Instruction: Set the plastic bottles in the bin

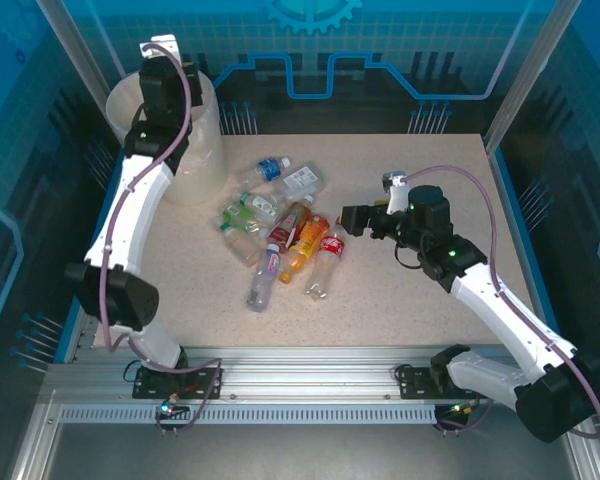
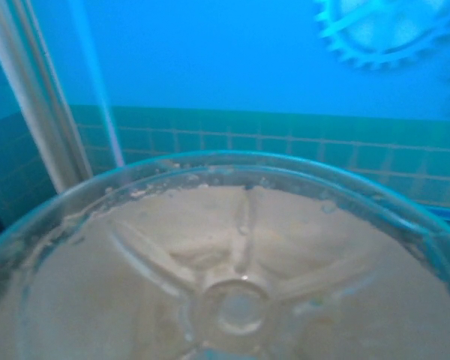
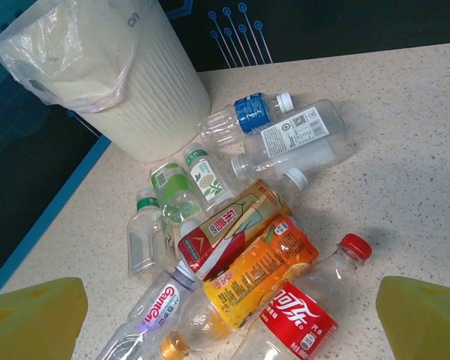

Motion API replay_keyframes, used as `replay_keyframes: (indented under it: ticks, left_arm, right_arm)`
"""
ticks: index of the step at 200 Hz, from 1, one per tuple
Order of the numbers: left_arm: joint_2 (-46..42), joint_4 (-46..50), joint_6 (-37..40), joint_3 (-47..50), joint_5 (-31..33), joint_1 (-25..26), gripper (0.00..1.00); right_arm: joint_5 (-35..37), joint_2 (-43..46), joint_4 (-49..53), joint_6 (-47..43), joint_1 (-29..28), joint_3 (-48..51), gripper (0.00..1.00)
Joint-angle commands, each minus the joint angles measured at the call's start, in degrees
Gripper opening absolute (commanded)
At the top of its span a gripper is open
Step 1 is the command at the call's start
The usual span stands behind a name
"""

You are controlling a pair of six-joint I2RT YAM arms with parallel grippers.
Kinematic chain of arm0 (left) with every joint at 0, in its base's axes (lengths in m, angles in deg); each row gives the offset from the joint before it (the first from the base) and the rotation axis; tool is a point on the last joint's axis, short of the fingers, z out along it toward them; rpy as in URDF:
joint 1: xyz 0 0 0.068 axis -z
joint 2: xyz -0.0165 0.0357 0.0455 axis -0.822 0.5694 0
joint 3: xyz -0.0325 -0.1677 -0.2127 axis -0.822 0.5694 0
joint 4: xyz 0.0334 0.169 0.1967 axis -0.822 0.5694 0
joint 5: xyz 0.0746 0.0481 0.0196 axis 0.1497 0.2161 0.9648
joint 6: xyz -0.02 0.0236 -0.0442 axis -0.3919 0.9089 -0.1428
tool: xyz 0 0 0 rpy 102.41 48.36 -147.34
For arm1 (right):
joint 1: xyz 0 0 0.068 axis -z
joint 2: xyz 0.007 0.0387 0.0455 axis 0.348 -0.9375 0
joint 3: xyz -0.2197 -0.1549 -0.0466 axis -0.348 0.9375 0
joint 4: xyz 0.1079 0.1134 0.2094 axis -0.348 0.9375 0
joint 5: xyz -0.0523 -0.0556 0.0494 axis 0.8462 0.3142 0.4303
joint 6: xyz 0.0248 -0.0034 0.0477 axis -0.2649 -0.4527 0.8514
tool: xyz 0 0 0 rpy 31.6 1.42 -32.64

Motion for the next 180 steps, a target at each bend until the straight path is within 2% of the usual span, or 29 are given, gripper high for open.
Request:
replay_keyframes:
  ticks: [1,25,41,66,91,147,164,180]
  left_arm:
    - [4.94,-1.11,0.11,-6.75,3.85,-3.15,0.55]
    - [9.28,5.00,-6.89,-12.55,1.91,-5.48,0.56]
    - [10.16,7.69,-12.22,-12.94,-0.24,-6.82,0.56]
    - [10.63,8.05,-13.55,-9.16,-0.24,-7.47,0.57]
    - [13.43,12.22,-14.85,-10.16,-1.19,-8.62,0.60]
    - [15.40,14.18,-17.14,-11.93,-2.38,-8.99,0.78]
    - [15.24,14.81,-17.75,-12.65,-4.12,-8.92,0.86]
    - [14.87,15.43,-18.40,-13.10,-6.05,-8.90,0.88]
  right_arm:
    - [-0.38,1.89,1.54,1.13,-0.35,-0.20,1.00]
    - [-0.11,3.15,2.19,2.13,-0.40,1.00,1.00]
    - [0.33,3.60,2.33,2.96,-0.40,1.16,1.00]
    - [1.11,3.88,3.29,3.96,-0.35,1.16,1.00]
    - [1.34,4.48,3.59,4.65,-0.39,1.16,1.00]
    - [2.19,5.55,5.36,4.35,-0.41,2.61,1.00]
    - [2.49,5.72,5.53,4.30,-0.36,2.81,1.00]
    - [2.81,5.64,5.49,4.26,-0.36,2.85,1.00]
